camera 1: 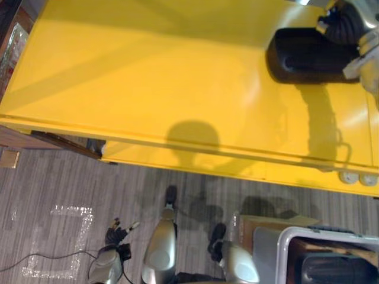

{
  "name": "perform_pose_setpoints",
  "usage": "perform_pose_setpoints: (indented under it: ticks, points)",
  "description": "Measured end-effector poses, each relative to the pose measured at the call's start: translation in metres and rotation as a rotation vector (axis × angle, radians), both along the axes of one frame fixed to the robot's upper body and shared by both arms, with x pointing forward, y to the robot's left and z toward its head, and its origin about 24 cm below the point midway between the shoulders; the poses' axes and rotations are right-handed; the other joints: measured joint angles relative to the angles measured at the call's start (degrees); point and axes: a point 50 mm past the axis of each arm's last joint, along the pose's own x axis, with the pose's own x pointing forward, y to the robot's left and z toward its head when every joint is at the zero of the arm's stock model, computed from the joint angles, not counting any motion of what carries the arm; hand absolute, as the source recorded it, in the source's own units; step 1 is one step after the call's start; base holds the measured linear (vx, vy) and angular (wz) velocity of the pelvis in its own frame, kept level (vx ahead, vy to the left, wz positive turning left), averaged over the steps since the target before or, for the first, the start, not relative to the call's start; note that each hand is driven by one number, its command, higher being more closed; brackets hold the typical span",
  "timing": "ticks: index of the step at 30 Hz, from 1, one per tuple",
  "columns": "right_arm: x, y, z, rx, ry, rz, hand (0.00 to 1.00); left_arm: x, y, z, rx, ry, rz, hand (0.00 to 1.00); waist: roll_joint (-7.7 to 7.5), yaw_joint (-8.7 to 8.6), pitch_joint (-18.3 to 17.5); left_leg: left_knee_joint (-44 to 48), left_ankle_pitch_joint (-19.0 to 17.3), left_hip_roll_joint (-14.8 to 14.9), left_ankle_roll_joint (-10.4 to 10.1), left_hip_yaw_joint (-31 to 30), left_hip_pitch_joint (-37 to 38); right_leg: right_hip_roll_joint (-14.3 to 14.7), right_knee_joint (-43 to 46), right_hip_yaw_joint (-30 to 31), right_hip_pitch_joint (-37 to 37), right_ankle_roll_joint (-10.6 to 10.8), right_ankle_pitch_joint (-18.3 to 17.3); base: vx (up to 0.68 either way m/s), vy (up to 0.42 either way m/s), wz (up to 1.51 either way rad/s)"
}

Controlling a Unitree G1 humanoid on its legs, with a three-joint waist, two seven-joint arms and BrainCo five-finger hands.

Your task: Walk over and take plastic housings, then place them on the shelf

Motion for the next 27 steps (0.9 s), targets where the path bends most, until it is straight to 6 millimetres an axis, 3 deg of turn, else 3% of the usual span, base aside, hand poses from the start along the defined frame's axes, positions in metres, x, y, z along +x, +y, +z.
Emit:
perform_pose_setpoints:
  ticks: [3,6,11,15,27]
  points:
    - [-0.004,0.009,-0.002,-0.047,0.031,0.058,0.00,0.000,0.001,0.000,0.002,0.000,0.001,0.00,-0.39,0.02,-0.1,0.0,0.0,0.1,0.0,0.0,-0.4,0.1,-0.3,0.0,-0.2,0.0,0.2,0.00,0.000,0.00]
    - [-0.001,0.012,-0.016,-0.087,0.112,0.070,0.00,0.000,0.006,0.002,0.013,0.000,-0.003,0.00,-1.30,0.19,-0.1,0.0,0.2,0.1,-0.1,0.1,-0.5,0.1,-0.4,0.0,-0.2,0.0,0.2,0.01,-0.009,0.00]
    - [0.004,0.012,-0.036,-0.128,0.268,0.042,0.00,0.000,0.010,0.003,0.025,0.002,-0.003,0.00,-1.40,0.86,-0.1,0.0,0.1,0.1,-0.1,0.1,-0.4,0.1,-0.4,0.1,-0.2,0.0,0.2,0.00,0.000,0.00]
    - [0.007,0.006,-0.041,-0.036,0.410,0.018,0.00,0.000,0.010,0.003,0.025,0.004,-0.006,0.00,-1.53,1.54,-0.2,0.0,-0.2,0.1,-0.1,0.2,-0.2,0.1,-0.3,0.2,-0.1,-0.1,0.1,0.00,0.000,0.00]
    - [0.016,-0.001,-0.066,0.020,0.736,-0.036,0.00,-0.001,0.010,0.002,0.019,0.011,-0.029,0.00,-2.41,2.59,-0.7,0.0,-0.2,-0.2,-0.1,0.2,0.2,-0.2,0.3,0.2,0.0,-0.1,0.0,0.00,0.000,0.00]
